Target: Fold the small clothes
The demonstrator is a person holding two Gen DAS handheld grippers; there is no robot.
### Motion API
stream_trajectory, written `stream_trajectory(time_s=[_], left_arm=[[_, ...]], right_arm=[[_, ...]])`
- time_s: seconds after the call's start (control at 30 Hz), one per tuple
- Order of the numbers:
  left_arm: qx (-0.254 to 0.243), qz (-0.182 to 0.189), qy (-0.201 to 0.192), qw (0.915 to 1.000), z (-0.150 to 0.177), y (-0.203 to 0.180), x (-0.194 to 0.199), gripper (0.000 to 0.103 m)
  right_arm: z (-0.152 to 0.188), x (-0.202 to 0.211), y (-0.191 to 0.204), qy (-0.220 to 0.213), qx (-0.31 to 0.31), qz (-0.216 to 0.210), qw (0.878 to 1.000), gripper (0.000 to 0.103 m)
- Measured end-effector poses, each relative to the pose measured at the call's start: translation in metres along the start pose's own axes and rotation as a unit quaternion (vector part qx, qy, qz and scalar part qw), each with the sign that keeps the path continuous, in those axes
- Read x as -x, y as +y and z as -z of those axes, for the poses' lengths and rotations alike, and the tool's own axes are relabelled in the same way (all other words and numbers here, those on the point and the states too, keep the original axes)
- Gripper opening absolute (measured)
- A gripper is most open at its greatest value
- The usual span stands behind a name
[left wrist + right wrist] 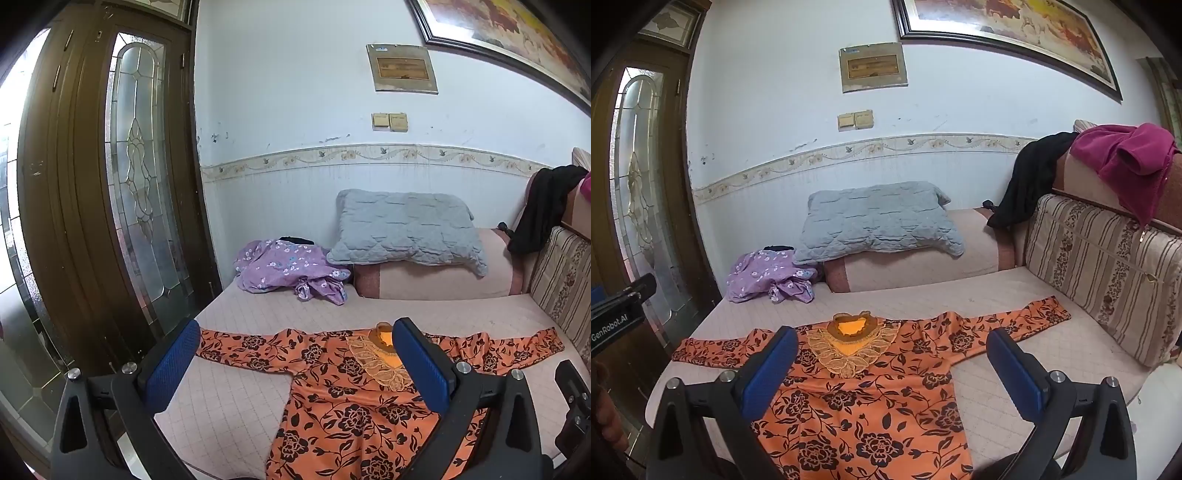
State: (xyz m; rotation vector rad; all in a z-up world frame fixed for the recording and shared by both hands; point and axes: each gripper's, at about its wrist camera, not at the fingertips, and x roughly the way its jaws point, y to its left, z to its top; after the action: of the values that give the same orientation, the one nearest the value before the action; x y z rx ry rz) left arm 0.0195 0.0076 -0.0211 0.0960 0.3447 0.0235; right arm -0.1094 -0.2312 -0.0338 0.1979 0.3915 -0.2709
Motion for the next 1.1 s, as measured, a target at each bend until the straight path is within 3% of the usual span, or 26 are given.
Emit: stream_trajectory(time_s=[1.1], left_arm=[[-0.007,-0.008,0.018,0.9998,0.005,-0.002,-0.025,0.103]], right_arm=[[0.003,-0.020,0.007,0.010,-0.001,-0.010,1.000,0.103]])
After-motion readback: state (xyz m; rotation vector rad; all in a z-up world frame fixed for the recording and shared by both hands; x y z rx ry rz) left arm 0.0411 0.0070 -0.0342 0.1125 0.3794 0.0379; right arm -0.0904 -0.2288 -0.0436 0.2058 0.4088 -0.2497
